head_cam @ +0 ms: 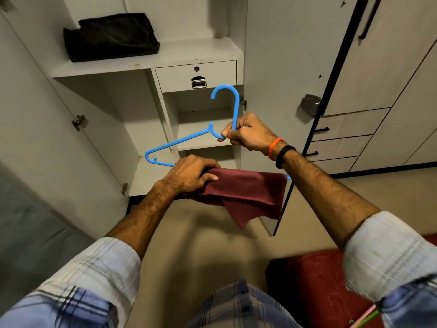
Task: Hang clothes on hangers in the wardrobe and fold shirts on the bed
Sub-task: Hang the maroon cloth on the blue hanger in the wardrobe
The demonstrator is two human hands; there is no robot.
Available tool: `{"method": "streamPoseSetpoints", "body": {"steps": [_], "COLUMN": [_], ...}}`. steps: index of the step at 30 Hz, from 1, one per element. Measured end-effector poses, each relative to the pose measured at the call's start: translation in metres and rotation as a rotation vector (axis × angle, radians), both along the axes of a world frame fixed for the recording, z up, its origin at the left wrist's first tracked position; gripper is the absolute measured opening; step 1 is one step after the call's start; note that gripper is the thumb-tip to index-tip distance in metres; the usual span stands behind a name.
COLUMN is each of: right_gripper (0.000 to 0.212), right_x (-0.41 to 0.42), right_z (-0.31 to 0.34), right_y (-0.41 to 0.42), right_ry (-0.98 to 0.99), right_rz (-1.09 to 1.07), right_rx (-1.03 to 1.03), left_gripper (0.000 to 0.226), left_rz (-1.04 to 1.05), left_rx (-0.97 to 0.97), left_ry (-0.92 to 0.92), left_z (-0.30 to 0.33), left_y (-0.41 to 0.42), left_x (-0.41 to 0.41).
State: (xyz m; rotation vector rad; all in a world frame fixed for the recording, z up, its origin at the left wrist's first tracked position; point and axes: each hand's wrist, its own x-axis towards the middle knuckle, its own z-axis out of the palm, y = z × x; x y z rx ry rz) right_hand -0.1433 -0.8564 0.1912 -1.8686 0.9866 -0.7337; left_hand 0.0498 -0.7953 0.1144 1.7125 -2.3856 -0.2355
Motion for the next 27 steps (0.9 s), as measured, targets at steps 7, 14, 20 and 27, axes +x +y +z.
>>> {"method": "streamPoseSetpoints", "body": {"steps": [7, 14, 20, 27], "right_gripper": [0.021, 0.026, 0.022, 0.021], "right_x": [0.0, 0.011, 0.028, 0.048], "right_z": [0.005, 0.01, 0.026, 0.038], "right_y": [-0.004, -0.012, -0.02, -0.035], "right_ry": [0.013, 0.048, 0.056, 0.109], "right_rz": [-0.01, 0.007, 0.037, -0.006], "right_rx": [-0.015, -0.038, -0.085, -0.278], "left_gripper": [0.038, 0.039, 0.02, 0.012], "left_rz": [0.116, 0.322, 0.33, 0.441], "left_rx": [-0.393, -0.693, -0.439, -0.432], "left_ry": [0.201, 0.173, 0.353, 0.472], "left_z": [0.01, 0.049, 0.074, 0.103], "left_y": [0.003, -0.009, -0.015, -0.02], "left_x": [-0.002, 0.005, 0.023, 0.053]}}
